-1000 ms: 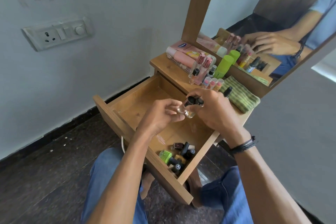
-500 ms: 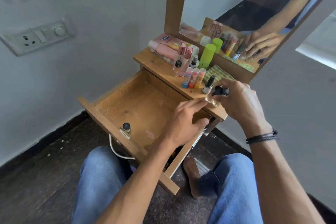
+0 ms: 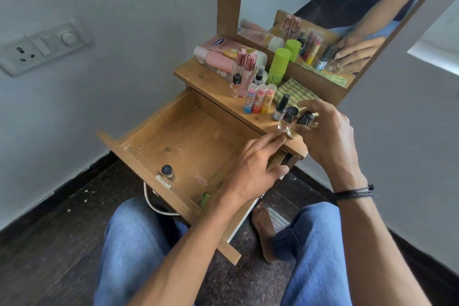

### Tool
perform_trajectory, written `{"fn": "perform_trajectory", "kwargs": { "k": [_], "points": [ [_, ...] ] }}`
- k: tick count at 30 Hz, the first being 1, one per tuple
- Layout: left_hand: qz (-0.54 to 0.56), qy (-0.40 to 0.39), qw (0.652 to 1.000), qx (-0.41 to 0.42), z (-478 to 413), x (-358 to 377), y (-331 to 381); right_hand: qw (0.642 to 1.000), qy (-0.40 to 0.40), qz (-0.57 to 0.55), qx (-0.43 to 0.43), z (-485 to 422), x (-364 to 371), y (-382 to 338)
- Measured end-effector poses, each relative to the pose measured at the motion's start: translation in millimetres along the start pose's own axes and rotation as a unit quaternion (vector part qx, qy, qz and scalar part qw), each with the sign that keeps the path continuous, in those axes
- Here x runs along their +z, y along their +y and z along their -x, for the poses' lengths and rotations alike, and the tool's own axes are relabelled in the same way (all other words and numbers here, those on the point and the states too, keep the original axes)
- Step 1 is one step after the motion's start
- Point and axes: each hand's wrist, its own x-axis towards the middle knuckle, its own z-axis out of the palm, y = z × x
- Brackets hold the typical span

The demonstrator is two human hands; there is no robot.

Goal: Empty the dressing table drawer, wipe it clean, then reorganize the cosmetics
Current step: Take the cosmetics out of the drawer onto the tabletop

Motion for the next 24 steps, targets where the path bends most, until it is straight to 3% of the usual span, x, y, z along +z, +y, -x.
{"fn": "perform_trajectory", "kwargs": {
  "k": [7, 11, 14, 18, 20, 24],
  "points": [
    [0.007, 0.007, 1.0, -0.023, 3.9, -14.8, 0.2, 0.998, 0.041, -0.045, -0.008, 7.4, 16.5, 3.7],
    [-0.06, 0.054, 0.99, -0.116, 13.2, -51.1, -8.9, 0.995, 0.053, -0.081, 0.016, 12.9, 22.7, 7.2],
    [-0.187, 0.092, 0.947, -0.244, 29.4, -83.4, -28.3, 0.988, 0.058, -0.14, 0.037, 18.7, 29.4, 10.6],
    [-0.325, 0.004, 0.876, -0.358, 51.2, -104.5, -47.1, 0.979, 0.058, -0.187, 0.062, 20.4, 37.5, 16.3],
    [-0.359, -0.025, 0.852, -0.381, 51.8, -104.4, -53.2, 0.973, 0.057, -0.213, 0.071, 18.6, 38.2, 19.2],
    [-0.387, -0.039, 0.835, -0.389, 42.0, -101.5, -63.3, 0.97, 0.069, -0.223, 0.067, 20.1, 39.1, 20.1]
  ]
}}
